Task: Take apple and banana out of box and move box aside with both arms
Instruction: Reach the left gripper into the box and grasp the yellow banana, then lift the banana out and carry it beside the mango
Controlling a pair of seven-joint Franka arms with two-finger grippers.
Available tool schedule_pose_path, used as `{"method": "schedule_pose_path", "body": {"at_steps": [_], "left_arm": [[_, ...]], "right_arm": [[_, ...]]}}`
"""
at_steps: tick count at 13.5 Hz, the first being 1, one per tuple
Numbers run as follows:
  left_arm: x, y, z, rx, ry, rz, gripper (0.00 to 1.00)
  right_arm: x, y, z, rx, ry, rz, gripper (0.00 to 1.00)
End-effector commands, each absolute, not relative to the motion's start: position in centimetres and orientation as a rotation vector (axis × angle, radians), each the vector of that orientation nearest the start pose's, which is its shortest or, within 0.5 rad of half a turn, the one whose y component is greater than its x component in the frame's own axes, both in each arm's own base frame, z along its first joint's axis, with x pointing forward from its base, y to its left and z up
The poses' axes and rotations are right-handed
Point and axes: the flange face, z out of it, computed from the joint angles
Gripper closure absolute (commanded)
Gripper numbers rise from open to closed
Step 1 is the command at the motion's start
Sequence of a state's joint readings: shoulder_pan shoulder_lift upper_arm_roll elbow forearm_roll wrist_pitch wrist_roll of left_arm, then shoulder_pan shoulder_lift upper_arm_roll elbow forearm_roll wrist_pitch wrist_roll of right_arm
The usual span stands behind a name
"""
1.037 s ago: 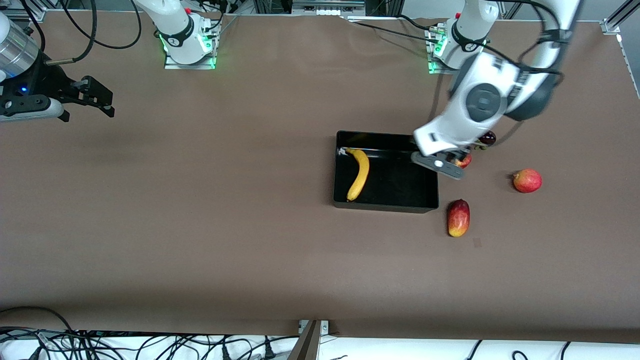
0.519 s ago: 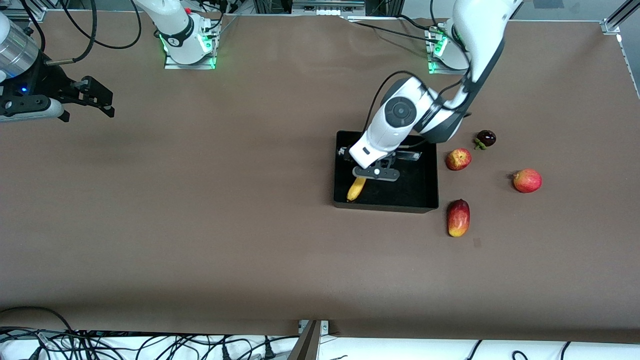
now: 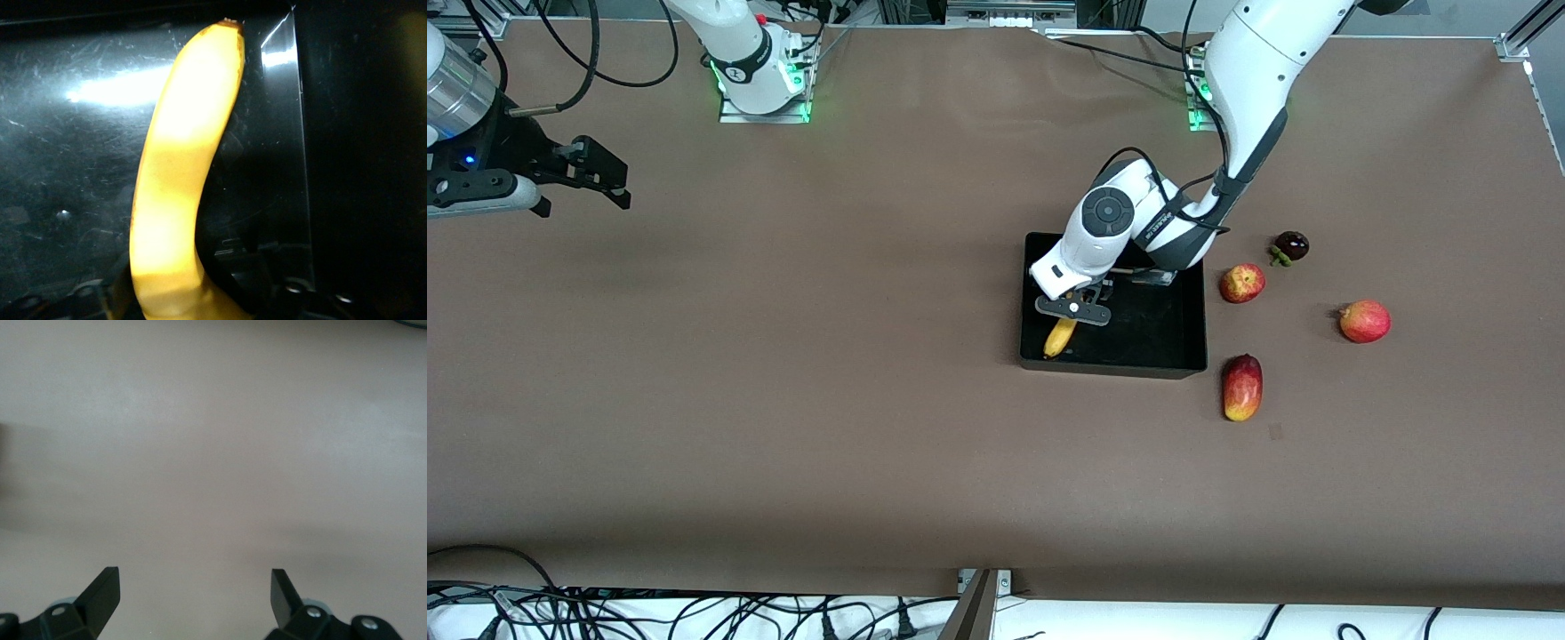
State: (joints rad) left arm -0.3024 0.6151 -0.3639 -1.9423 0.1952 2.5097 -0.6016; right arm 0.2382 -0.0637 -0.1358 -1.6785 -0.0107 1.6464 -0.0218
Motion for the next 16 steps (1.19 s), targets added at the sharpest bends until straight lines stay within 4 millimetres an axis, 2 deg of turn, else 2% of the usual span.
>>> {"method": "schedule_pose_path", "body": {"at_steps": [1,3,5,7,9,10,12,14,16], "left_arm": [[49.6,-37.5,19.3,-3.179,0.257,0.068,0.91],[50.5,-37.1,22.1,-3.112,0.246,0.128,1.0],[51.5,-37.0,25.6,-3.07,0.221,0.161,1.0],[53.2,-36.4,30.9,-3.067,0.143,0.209,1.0],[55.0,-34.6,35.9,-3.062,0.086,0.245,1.0],[55.8,-32.6,37.8,-3.047,0.073,0.26,1.0],[57.7,-26.4,39.5,-3.032,0.102,0.292,1.0],[59.6,-19.0,39.6,-3.014,0.137,0.371,1.0],[61.2,-11.9,38.7,-3.011,0.11,0.409,1.0]], "right_arm": [[54.4,5.4,61.7,-3.141,-0.229,-0.077,0.0],[55.1,5.6,60.6,-3.145,-0.229,-0.056,0.0],[55.2,5.8,60.5,-3.142,-0.248,-0.058,0.0],[55.3,6.0,60.9,-3.135,-0.286,-0.07,0.0],[56.2,6.6,60.7,-3.113,-0.266,-0.064,0.0],[56.5,6.7,60.0,-3.112,-0.268,-0.048,0.0],[56.6,6.6,60.1,-3.112,-0.285,-0.05,0.0],[56.4,6.8,60.0,-3.114,-0.3,-0.029,0.0],[55.7,8.4,58.3,-3.111,-0.336,0.11,0.0]]}}
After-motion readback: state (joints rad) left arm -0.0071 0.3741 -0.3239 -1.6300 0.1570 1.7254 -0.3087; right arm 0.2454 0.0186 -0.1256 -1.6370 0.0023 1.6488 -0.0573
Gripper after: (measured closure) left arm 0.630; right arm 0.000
